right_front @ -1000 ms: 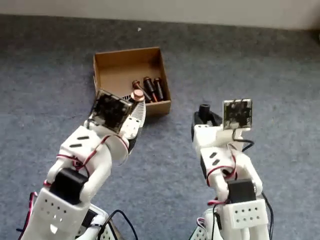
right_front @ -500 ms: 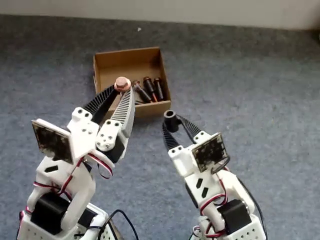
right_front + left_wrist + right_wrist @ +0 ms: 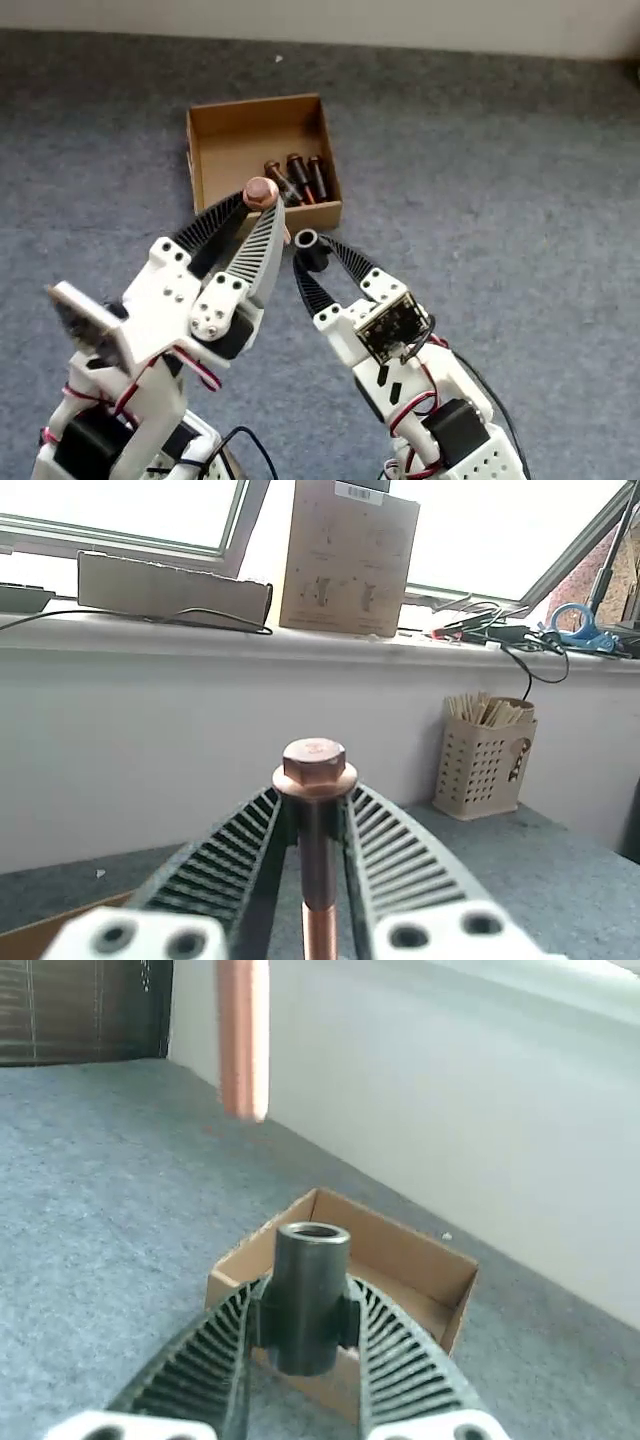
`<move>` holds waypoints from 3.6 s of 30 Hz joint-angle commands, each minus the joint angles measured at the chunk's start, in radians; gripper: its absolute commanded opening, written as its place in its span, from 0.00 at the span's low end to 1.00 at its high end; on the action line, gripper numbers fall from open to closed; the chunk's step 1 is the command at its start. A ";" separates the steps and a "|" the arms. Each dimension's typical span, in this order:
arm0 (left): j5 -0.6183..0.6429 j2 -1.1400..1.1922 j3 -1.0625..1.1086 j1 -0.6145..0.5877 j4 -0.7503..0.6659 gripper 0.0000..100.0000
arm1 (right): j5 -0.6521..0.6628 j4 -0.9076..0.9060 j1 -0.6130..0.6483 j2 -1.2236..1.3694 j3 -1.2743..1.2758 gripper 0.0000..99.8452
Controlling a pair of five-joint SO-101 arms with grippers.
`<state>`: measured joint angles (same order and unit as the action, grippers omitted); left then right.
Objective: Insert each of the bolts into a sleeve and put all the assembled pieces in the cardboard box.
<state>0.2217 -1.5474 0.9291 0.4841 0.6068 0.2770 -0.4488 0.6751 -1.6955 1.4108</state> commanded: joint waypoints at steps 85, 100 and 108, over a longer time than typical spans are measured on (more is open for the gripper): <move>-0.172 -0.004 0.429 -0.694 0.255 0.01 | -0.011 0.371 -0.085 1.241 -0.616 0.01; -0.175 -0.004 0.446 -0.696 0.250 0.01 | -0.011 0.492 -0.085 1.923 -1.141 0.02; -0.175 -0.004 0.446 -0.696 0.250 0.01 | -0.011 0.492 -0.085 1.982 -1.181 0.12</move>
<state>0.0560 -1.5443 1.3786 -0.2002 0.8800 0.2723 0.0176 0.5999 0.3237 0.2923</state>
